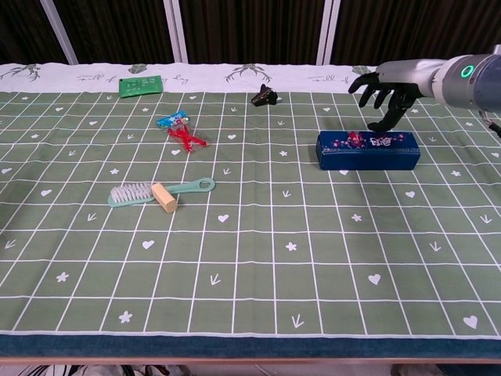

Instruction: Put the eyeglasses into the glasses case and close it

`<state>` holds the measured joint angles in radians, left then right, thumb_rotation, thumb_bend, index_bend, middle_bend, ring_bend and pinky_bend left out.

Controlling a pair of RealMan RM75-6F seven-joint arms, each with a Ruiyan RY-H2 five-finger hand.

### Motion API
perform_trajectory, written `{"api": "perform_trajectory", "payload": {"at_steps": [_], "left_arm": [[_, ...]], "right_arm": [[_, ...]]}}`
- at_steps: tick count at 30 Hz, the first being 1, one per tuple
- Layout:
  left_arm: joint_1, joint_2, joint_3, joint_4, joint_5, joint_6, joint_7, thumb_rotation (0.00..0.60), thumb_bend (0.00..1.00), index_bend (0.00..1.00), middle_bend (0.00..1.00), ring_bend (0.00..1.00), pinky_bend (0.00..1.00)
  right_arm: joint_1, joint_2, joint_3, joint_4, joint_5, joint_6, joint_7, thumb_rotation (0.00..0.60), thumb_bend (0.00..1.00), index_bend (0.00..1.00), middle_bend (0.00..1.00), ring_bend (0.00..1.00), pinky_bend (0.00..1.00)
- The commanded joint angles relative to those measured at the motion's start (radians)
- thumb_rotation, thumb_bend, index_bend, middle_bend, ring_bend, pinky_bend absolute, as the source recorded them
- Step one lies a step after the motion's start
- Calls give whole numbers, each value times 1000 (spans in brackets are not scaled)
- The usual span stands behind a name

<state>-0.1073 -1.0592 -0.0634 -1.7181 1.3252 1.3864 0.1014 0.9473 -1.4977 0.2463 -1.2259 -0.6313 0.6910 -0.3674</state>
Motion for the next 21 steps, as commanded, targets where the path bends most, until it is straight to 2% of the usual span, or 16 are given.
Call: {"api": "perform_trajectory", "payload": {"at_steps": [1,6,11,14,18,19,21], "left_arm": [[0,0,0,0,1,0,0,600,322,58,0,0,0],[0,-1,-1,1,1,3,0,600,322,57,0,0,0],[0,-4,-3,1,4,8,1,600,322,57,0,0,0],[2,-6,-4,1,7,14,1,600,322,58,0,0,0],[2,-8,-4,1,12,18,3,600,322,58,0,0,0],[2,-10,-3,0,17,21,7,600,322,57,0,0,0],[2,-12,-1,-1,24,25,12,600,322,57,0,0,0]], "right_arm": [[-22,45,-8,-57,-23,33,5,600,399,106,186,198,211],[-101,134,-12,-212,-105,158,47,600,283,106,173,184,211],[-247,231,-42,-394,-285,369,147,600,215,105,162,173,210],[-369,286,-100,-481,-445,538,217,600,198,105,151,161,202],[-478,327,-180,-524,-567,656,275,600,167,103,119,127,196],[-530,345,-223,-534,-619,703,303,600,161,102,114,121,196],[-583,356,-268,-524,-676,756,316,600,152,101,102,107,196]]}}
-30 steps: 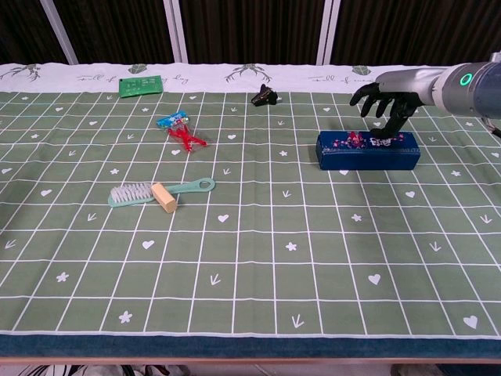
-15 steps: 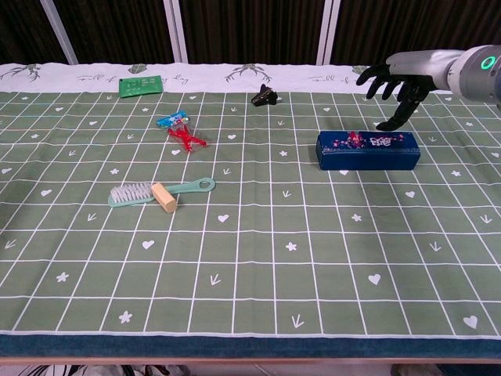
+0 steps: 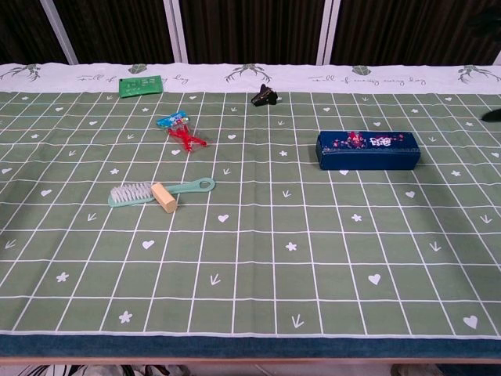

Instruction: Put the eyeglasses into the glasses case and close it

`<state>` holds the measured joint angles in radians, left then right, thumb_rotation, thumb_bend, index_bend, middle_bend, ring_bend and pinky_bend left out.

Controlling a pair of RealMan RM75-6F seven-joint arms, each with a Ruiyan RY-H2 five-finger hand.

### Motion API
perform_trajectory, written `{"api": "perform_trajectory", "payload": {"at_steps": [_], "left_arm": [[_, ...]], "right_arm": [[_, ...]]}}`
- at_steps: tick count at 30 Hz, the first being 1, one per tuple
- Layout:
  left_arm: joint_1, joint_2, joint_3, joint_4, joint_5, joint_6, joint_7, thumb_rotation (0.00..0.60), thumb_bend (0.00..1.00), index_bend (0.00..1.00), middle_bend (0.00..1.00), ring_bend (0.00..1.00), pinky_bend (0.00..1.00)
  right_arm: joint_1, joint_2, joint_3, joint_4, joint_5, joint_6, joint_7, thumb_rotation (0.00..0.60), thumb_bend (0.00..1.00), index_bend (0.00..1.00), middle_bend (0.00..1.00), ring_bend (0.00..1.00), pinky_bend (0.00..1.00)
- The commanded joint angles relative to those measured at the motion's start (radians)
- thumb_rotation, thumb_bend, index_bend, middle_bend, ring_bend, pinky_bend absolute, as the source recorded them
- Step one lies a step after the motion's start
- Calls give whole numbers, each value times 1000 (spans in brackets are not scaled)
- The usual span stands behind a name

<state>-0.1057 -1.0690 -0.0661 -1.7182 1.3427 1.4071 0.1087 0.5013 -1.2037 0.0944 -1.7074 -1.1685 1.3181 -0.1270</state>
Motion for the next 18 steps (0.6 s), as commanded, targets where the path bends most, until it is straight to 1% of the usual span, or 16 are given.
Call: {"api": "perform_trajectory", "payload": {"at_steps": [1,4,8,13,18], "left_arm": [[1,-4,3,-1,11,7,8,600,322,57,0,0,0],[4,-7,6,-2,25,20,13,600,323,57,0,0,0],[9,-10,6,-1,36,37,14,600,322,57,0,0,0],[13,-11,4,4,49,51,3,600,322,57,0,0,0],[17,-8,6,11,60,60,-5,600,322,57,0,0,0]], "right_arm": [[-162,61,-134,-32,-159,158,72,600,151,99,98,103,195],[-230,40,-174,11,-203,233,47,600,151,88,87,91,188],[-301,3,-199,67,-243,319,14,600,127,78,78,84,187],[-355,-47,-183,133,-276,412,-51,600,94,77,72,77,187],[-373,-79,-162,171,-294,434,-87,600,95,76,72,77,187]]}}
